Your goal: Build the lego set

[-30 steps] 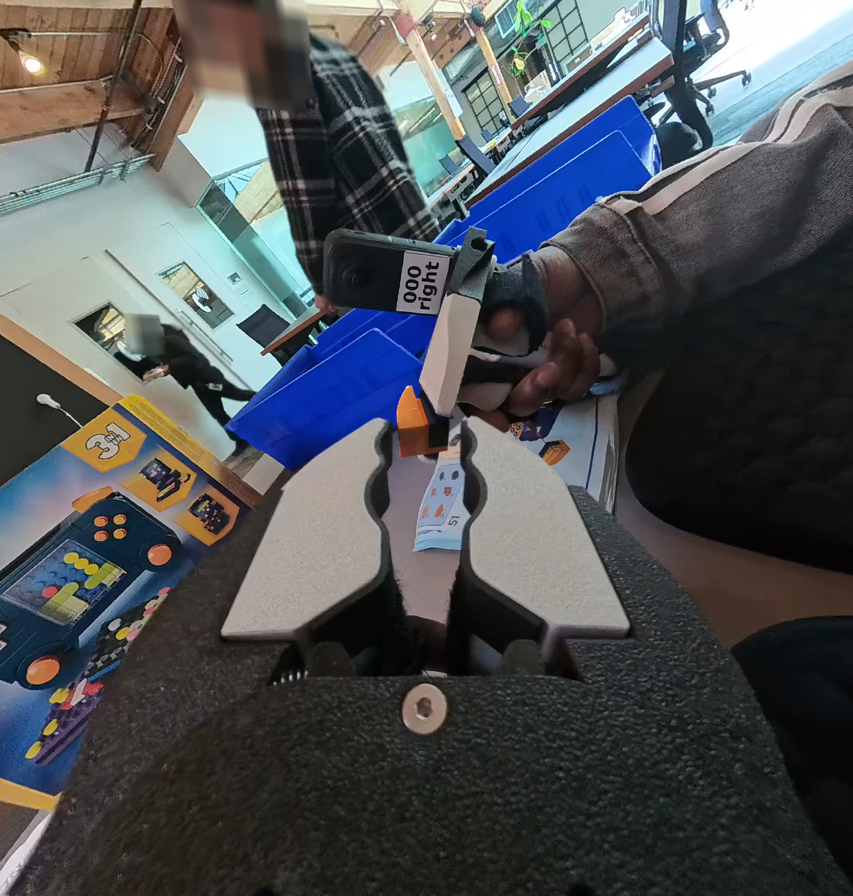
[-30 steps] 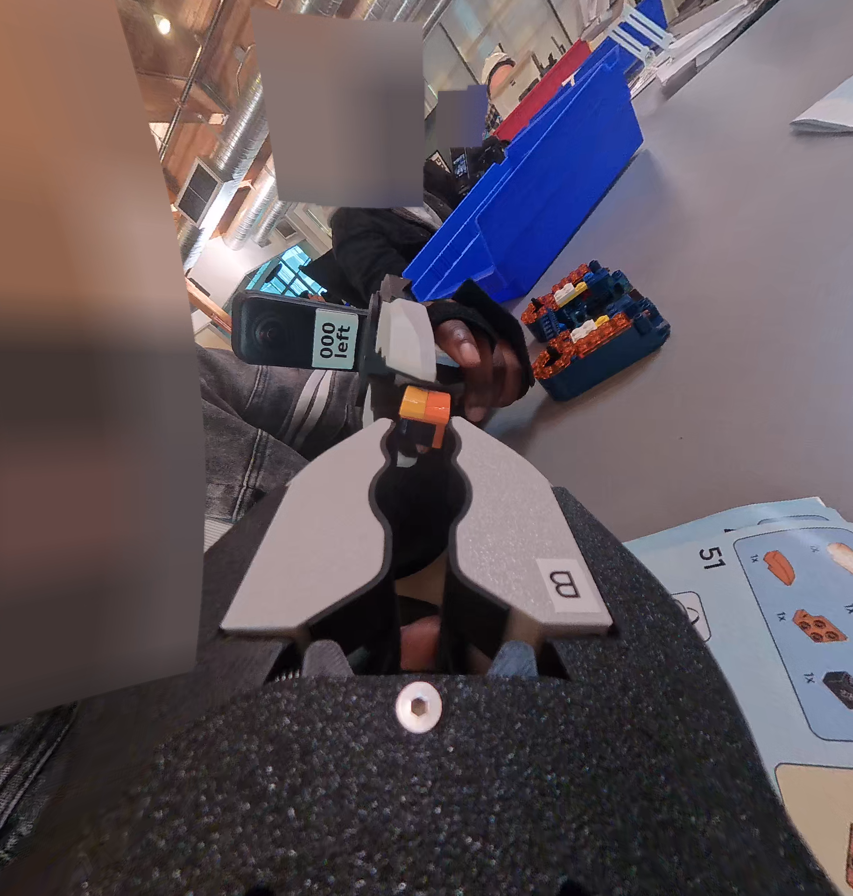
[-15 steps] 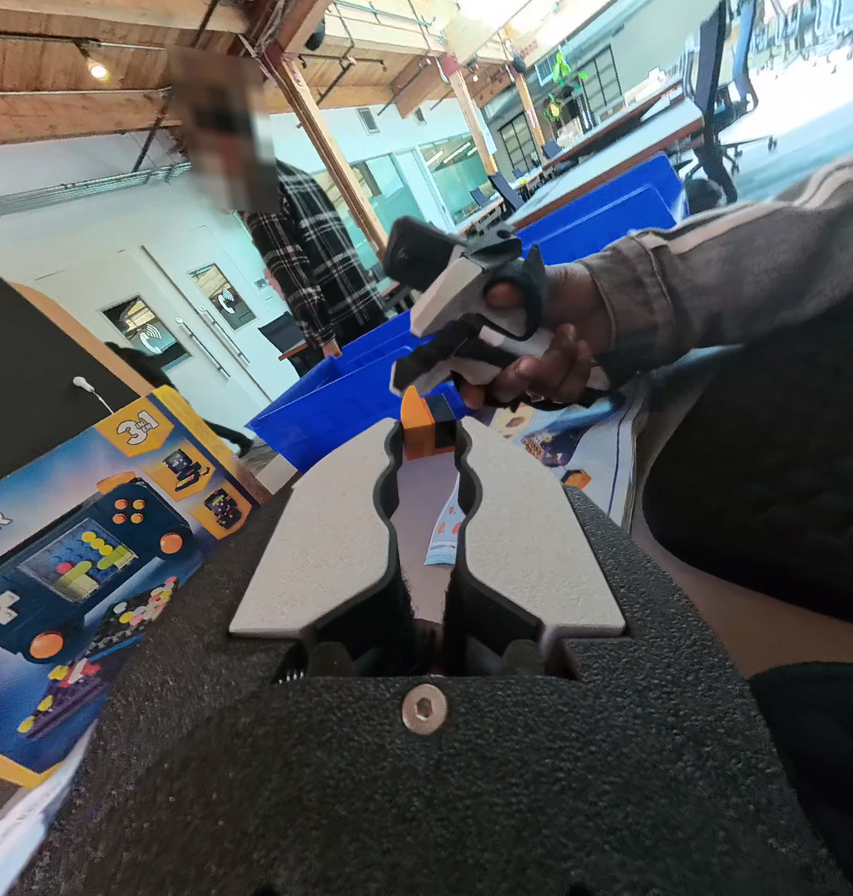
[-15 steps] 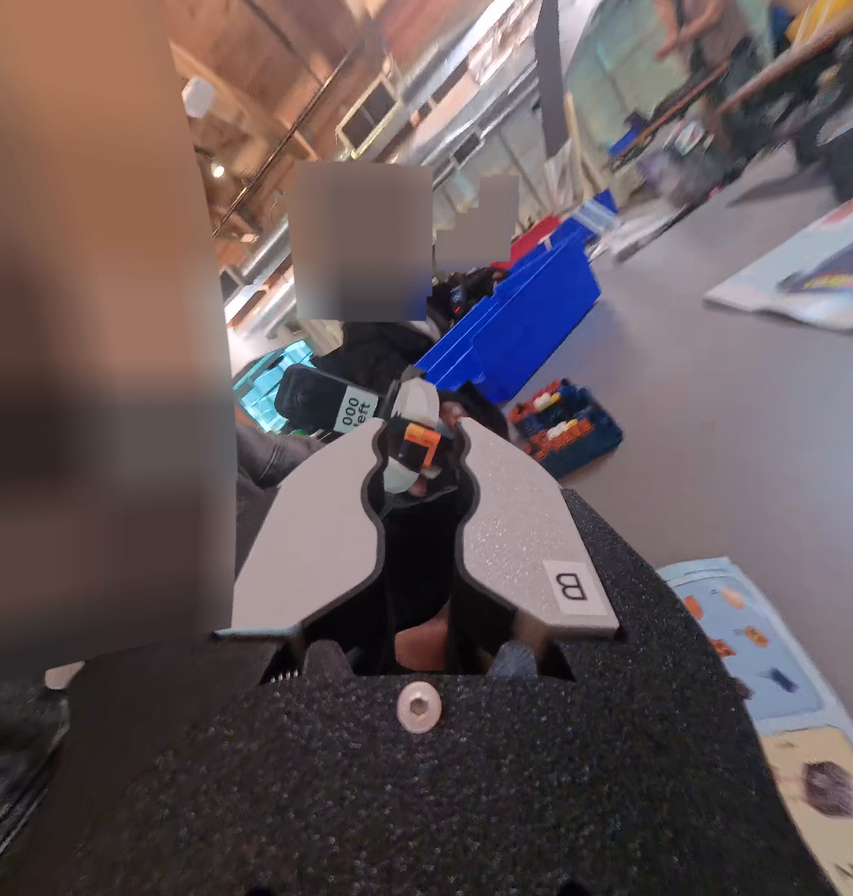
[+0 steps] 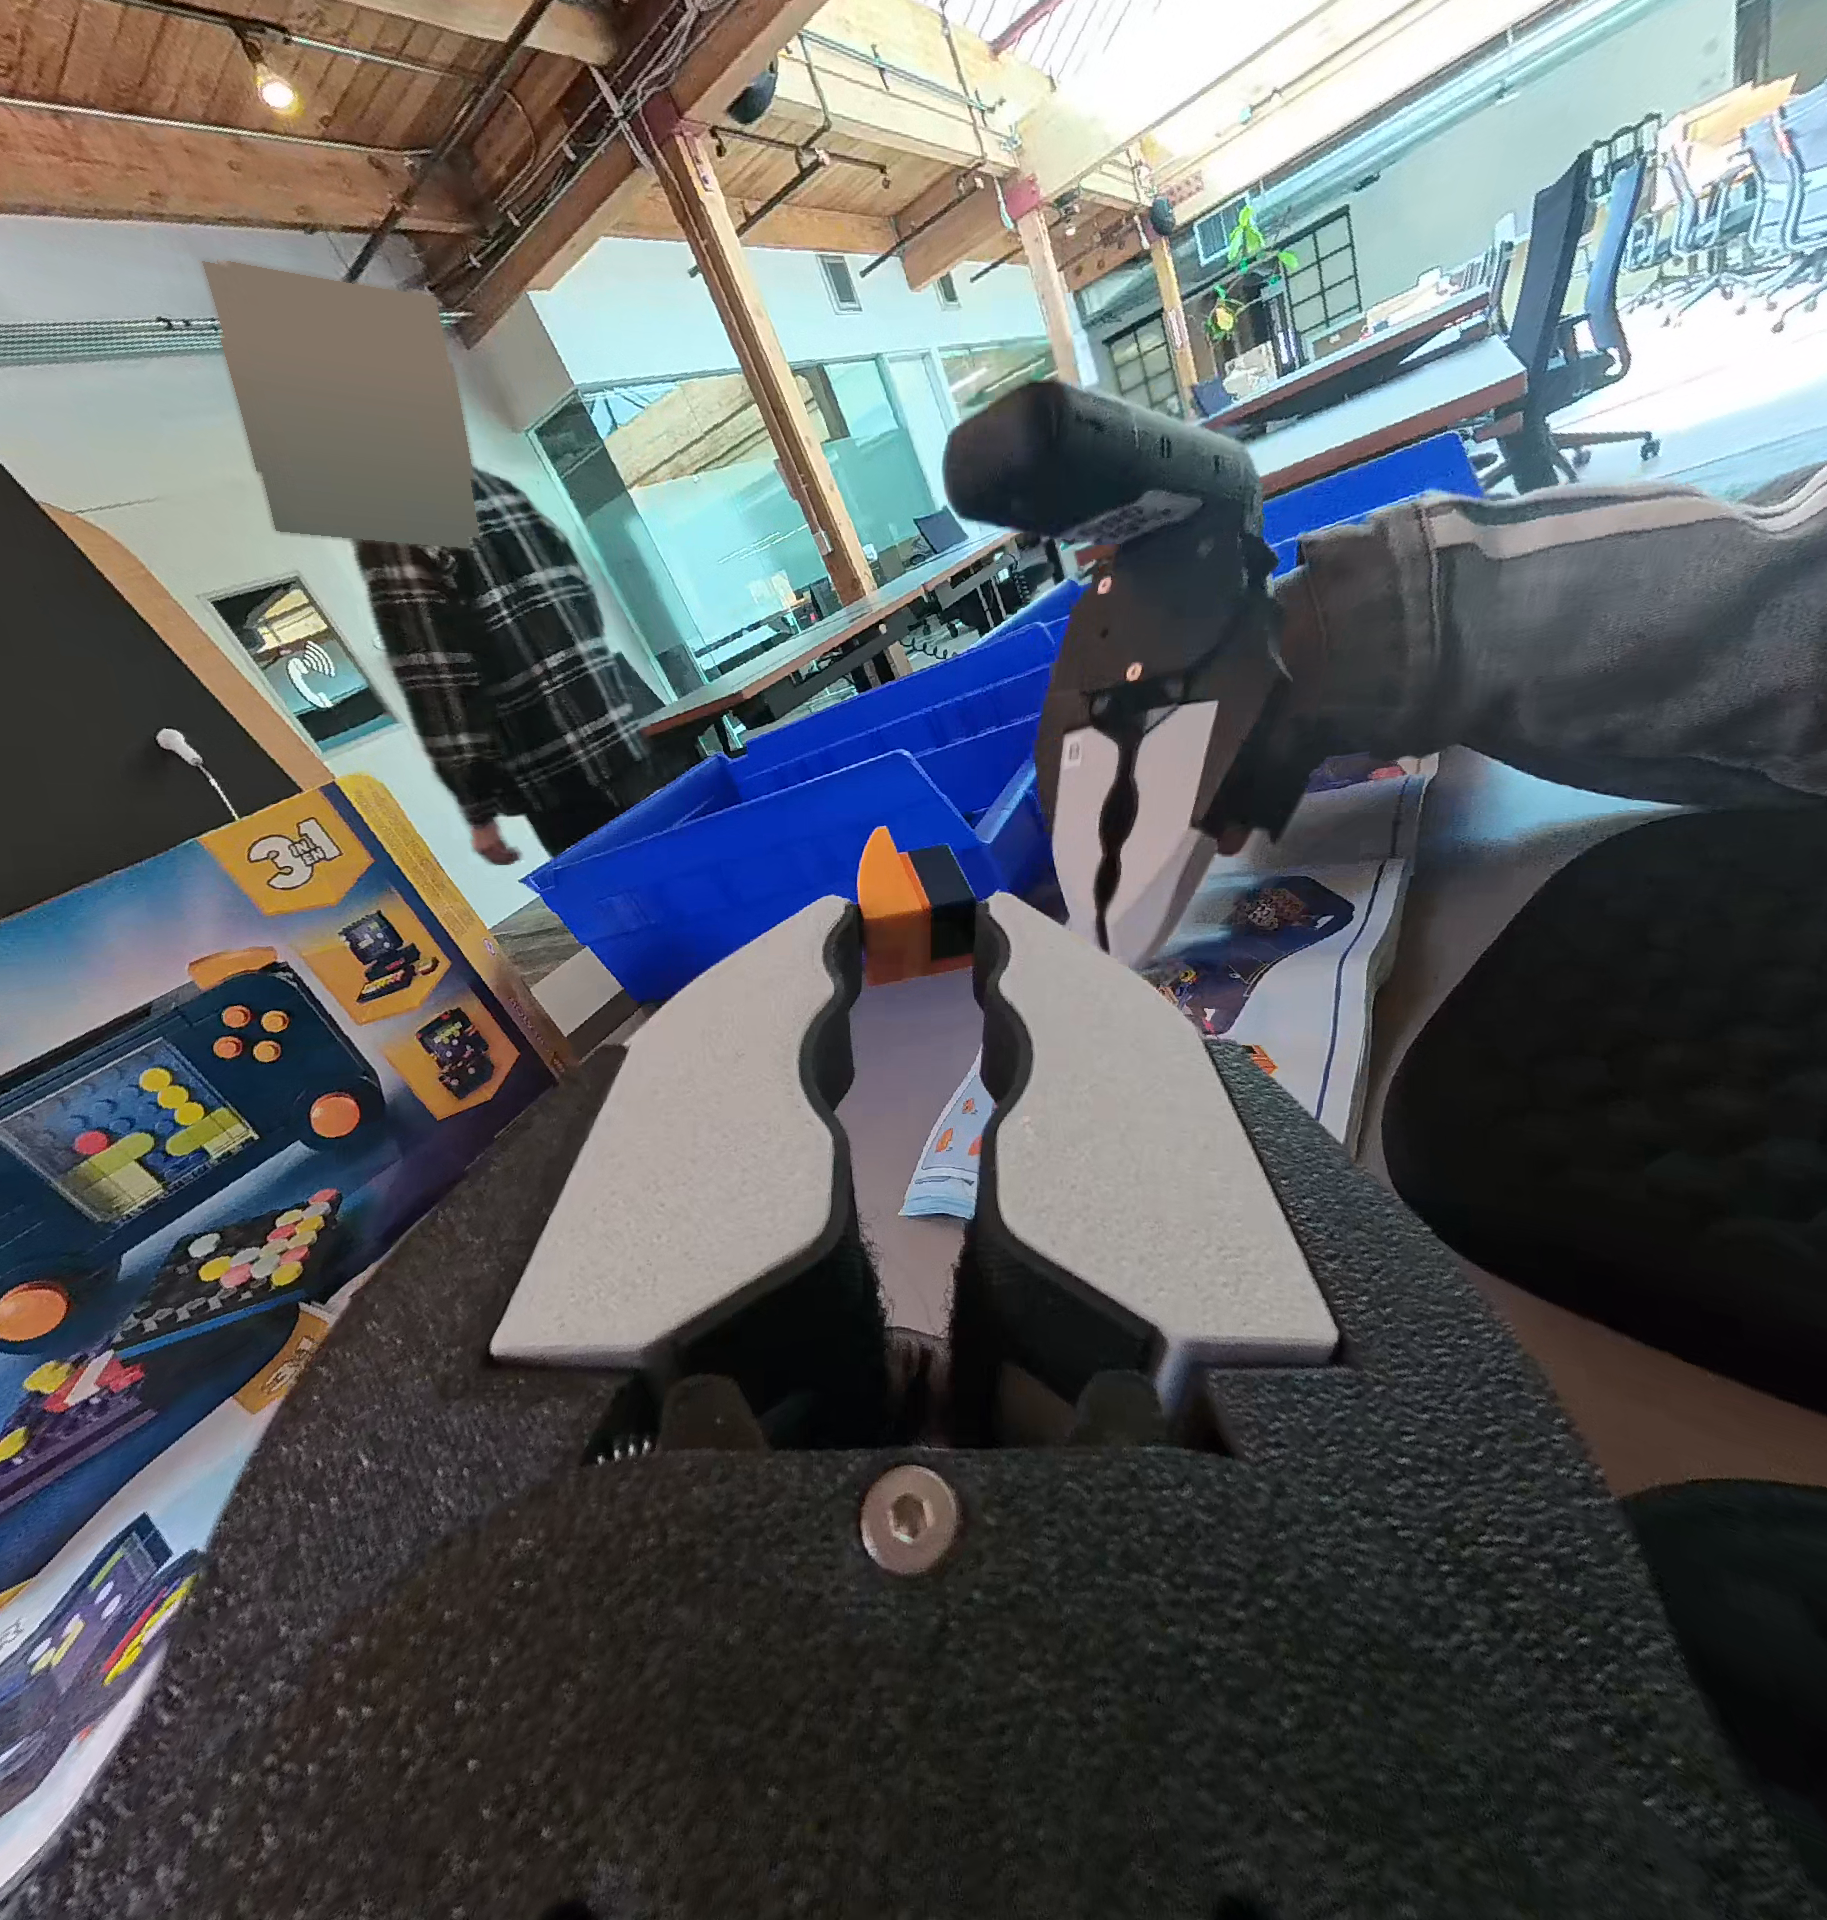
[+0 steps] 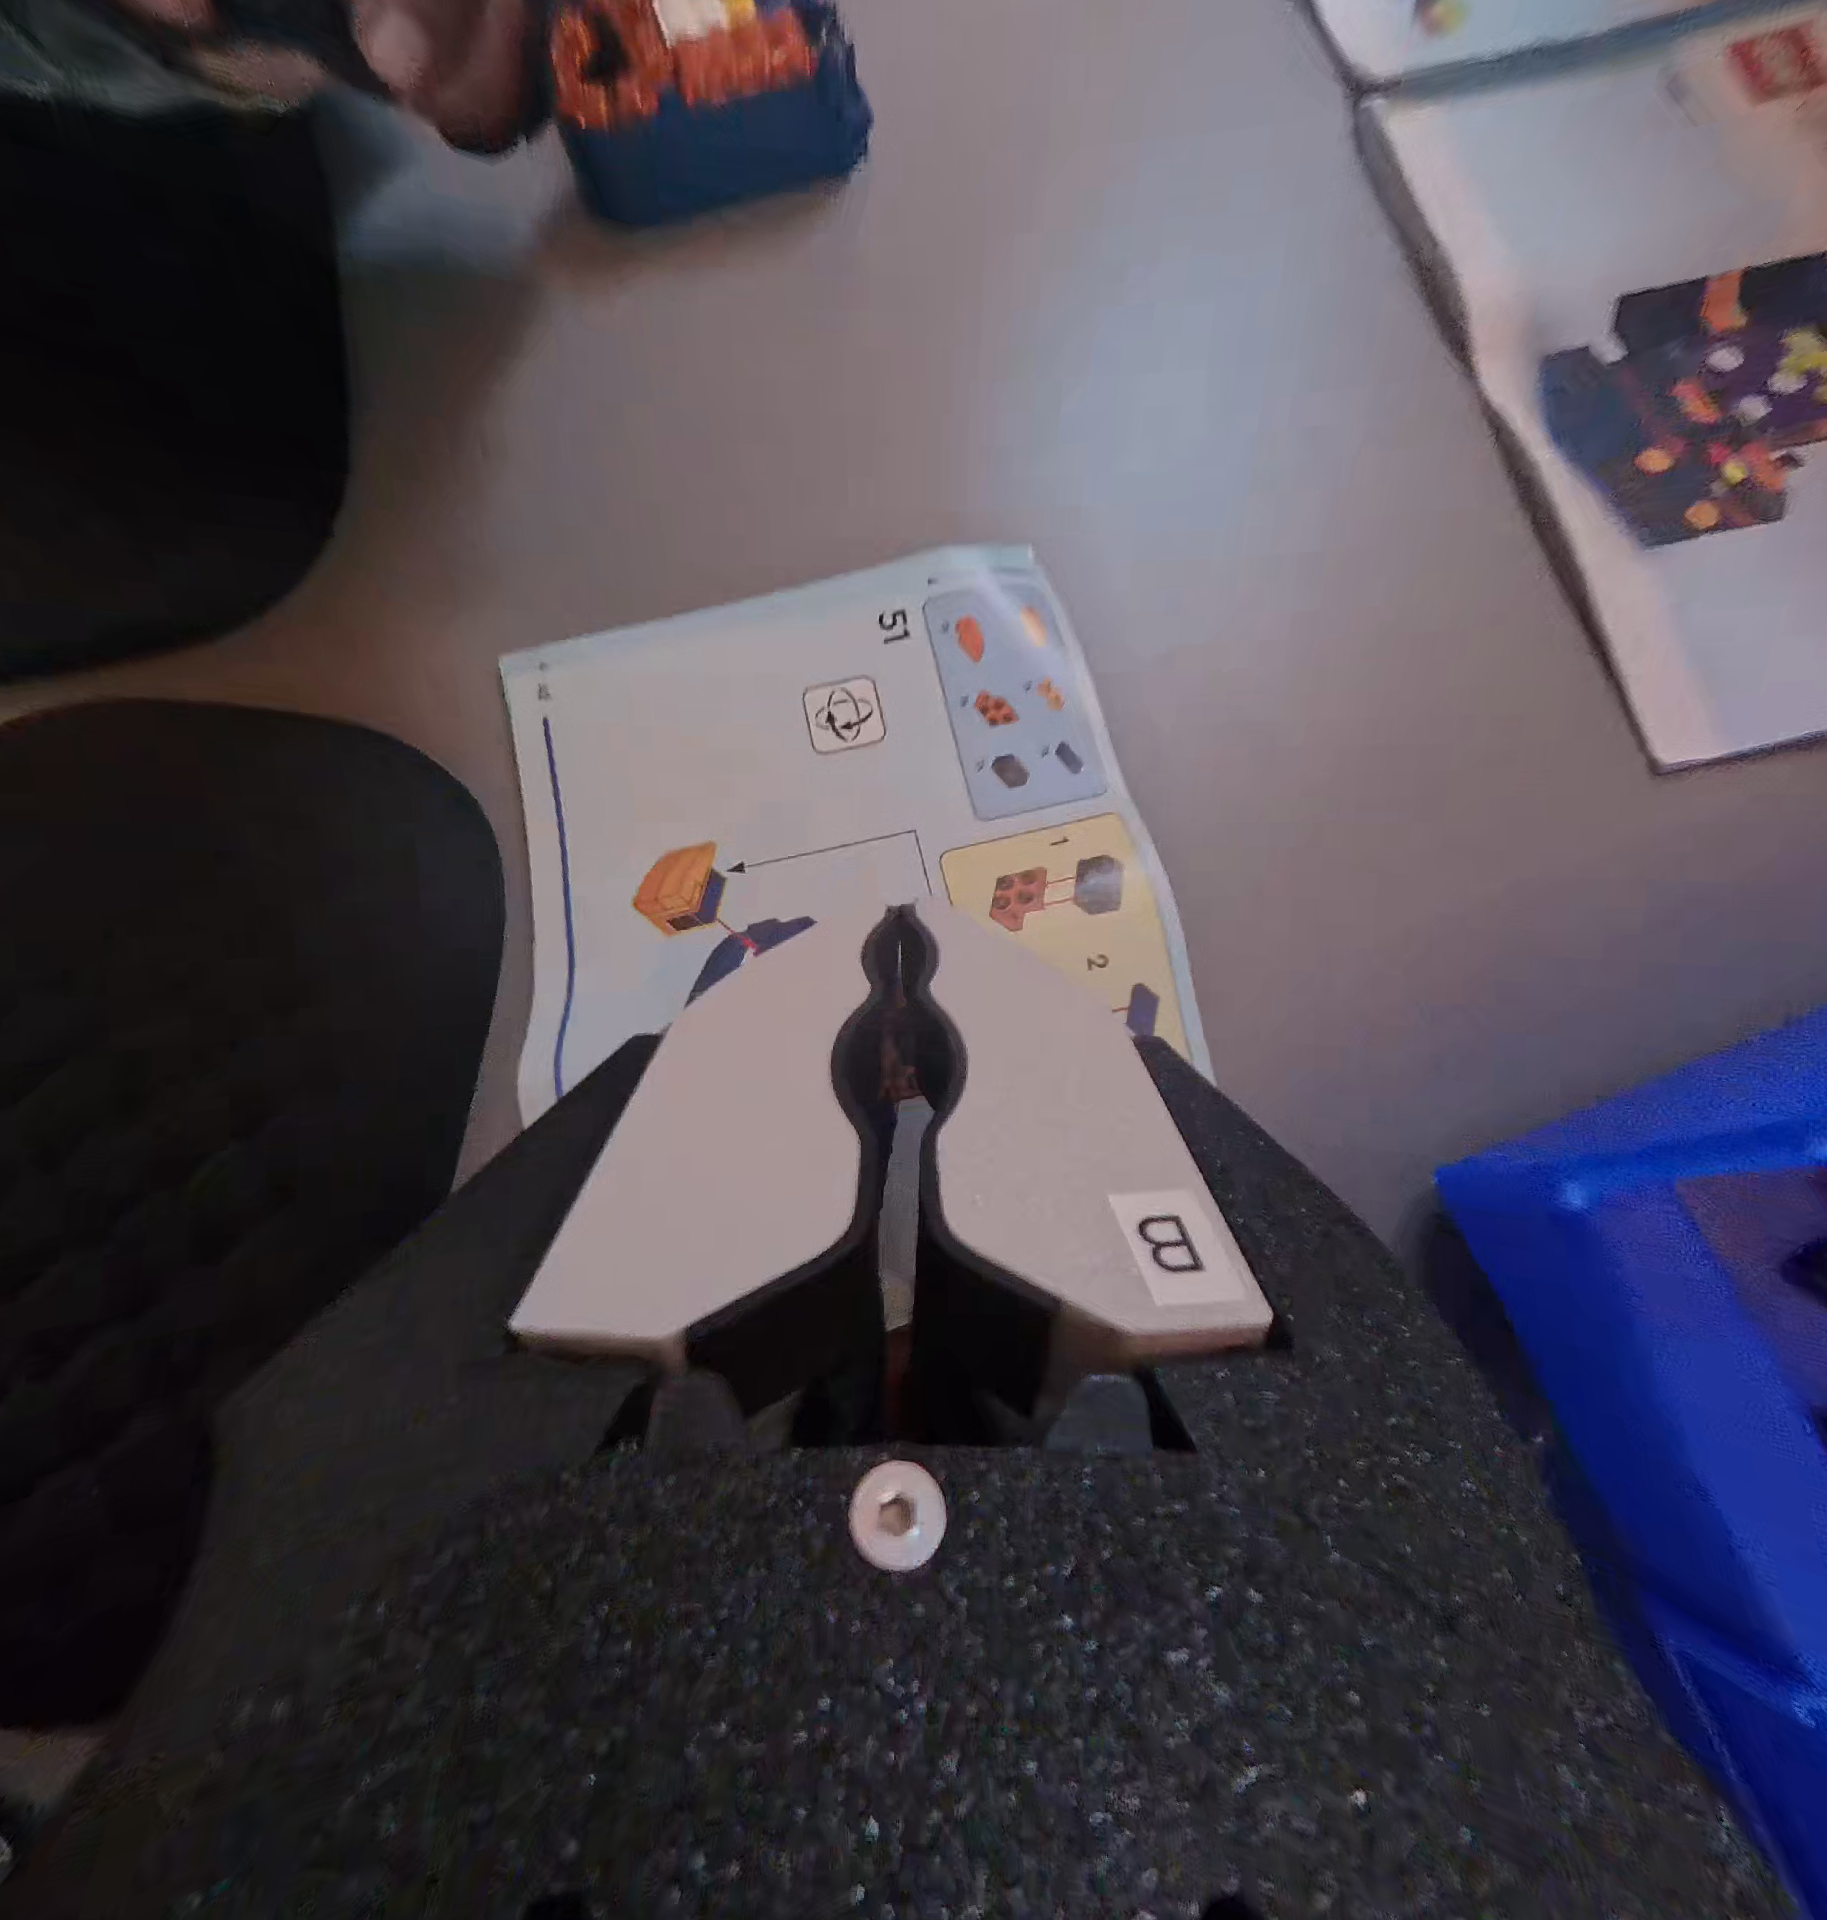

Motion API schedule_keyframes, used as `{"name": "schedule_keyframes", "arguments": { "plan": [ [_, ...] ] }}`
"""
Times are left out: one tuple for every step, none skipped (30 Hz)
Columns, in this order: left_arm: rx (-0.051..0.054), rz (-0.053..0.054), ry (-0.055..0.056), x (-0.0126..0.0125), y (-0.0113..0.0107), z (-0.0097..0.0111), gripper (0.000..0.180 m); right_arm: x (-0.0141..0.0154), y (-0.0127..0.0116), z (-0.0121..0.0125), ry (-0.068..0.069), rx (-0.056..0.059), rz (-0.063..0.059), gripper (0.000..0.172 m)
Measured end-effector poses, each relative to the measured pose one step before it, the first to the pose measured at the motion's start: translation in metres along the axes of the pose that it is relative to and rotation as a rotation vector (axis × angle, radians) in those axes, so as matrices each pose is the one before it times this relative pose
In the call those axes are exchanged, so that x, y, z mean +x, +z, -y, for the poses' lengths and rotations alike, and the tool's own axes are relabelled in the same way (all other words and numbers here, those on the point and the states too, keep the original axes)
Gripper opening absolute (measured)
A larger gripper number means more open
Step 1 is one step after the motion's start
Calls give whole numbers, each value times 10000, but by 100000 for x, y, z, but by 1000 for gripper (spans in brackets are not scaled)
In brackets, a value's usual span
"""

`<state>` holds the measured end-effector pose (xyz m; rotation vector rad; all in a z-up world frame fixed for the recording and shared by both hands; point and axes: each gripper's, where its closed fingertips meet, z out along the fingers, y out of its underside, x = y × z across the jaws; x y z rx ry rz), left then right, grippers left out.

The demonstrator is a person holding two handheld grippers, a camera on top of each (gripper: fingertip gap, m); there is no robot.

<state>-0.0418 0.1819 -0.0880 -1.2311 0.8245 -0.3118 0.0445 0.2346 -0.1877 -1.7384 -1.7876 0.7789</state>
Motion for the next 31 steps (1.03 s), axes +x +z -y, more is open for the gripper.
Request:
{"name": "schedule_keyframes", "arguments": {
  "plan": [
    [-15, -14, -28, 4, 2, -47, 20, -59, 432, -431, -1, -290, 29, 0],
    [-6, -14, 0, 26, 8, -27, 20, 29, 390, -557, -7, -376, -34, 0],
    [-12, -10, 38, 34, 18, -20, 20, 93, 364, -564, -23, -378, -77, 0],
    [-21, -6, 68, 48, 17, -36, 20, 31, 268, -306, -27, -190, -45, 0],
    [-31, -12, 56, 63, 30, -63, 20, -14, 40, 138, -5, 97, -10, 0],
    [-34, -15, 37, 50, 28, -68, 20, -8, 28, -35, 11, 21, 0, 0],
    [-36, -18, 28, 43, 28, -67, 20, -3, -4, 9, 55, 66, 16, 0],
    [-22, -15, 17, 43, 16, -59, 20, 4, -1, -14, 78, 70, 29, 0],
    [-15, -14, 19, 38, 22, -41, 20, -1, 0, 3, 88, 65, 36, 0],
    [-34, -20, 35, 54, 44, -59, 20, 0, -3, -2, 96, 54, 47, 0],
    [-36, -23, 51, 76, 28, -58, 20, -23, 16, 20, 99, 47, 64, 0],
    [-28, -25, 60, 96, 40, -47, 20, -44, 37, 47, 99, 49, 73, 0],
    [-30, -38, 69, 108, 33, -36, 20, -87, 60, 74, 88, 53, 89, 0],
    [-34, -45, 69, 126, 29, -59, 20, -182, 113, 113, 52, 55, 122, 0],
    [-35, -40, 64, 112, 36, -54, 20, -253, 146, 139, 25, 49, 146, 0],
    [-38, -32, 52, 93, 35, -53, 20, -204, 162, 156, 5, 37, 89, 0],
    [-34, -26, 37, 72, 32, -48, 20, -27, 104, 110, -44, -1, -37, 0],
    [-19, -22, 28, 53, 21, -37, 20, -13, 34, 35, -52, -31, -45, 0],
    [-20, -19, 4, 31, 14, -44, 20, 0, 1, -2, -43, -44, -38, 0],
    [-30, -27, -21, 36, 27, -59, 20, 1, 2, 3, -32, -40, -37, 0],
    [-25, -21, -17, 23, 9, -64, 20, -9, 3, 5, -73, -61, -37, 0],
    [-13, -22, -20, 22, 18, -39, 20, -2, 1, 5, -88, -90, -41, 0],
    [22, -12, -72, -10, -13, 25, 20, 4, -38, 92, -67, -76, -53, 0],
    [88, -52, -179, -5, -38, 111, 20, -32, -100, 545, -4, 233, -35, 0],
    [225, -123, -436, -10, -105, 334, 20, -261, -269, 1153, 30, 655, 136, 7],
    [469, -248, -823, -7, -186, 707, 20, -393, -376, 1531, 39, 904, 229, 10],
    [639, -389, -1187, 28, -233, 1003, 20, -463, -415, 1707, -56, 1015, 240, 13],
    [607, -581, -1518, 176, -192, 1001, 20, -635, -353, 1747, -270, 1052, 269, 18],
    [473, -654, -1633, 315, -126, 875, 19, -628, -215, 1697, -474, 1044, 157, 21],
    [490, -618, -1462, 396, -69, 808, 19, -524, -59, 1533, -588, 982, 11, 23],
    [480, -531, -1228, 407, -29, 668, 19, -483, 109, 1321, -591, 871, -53, 25]
  ]
}}
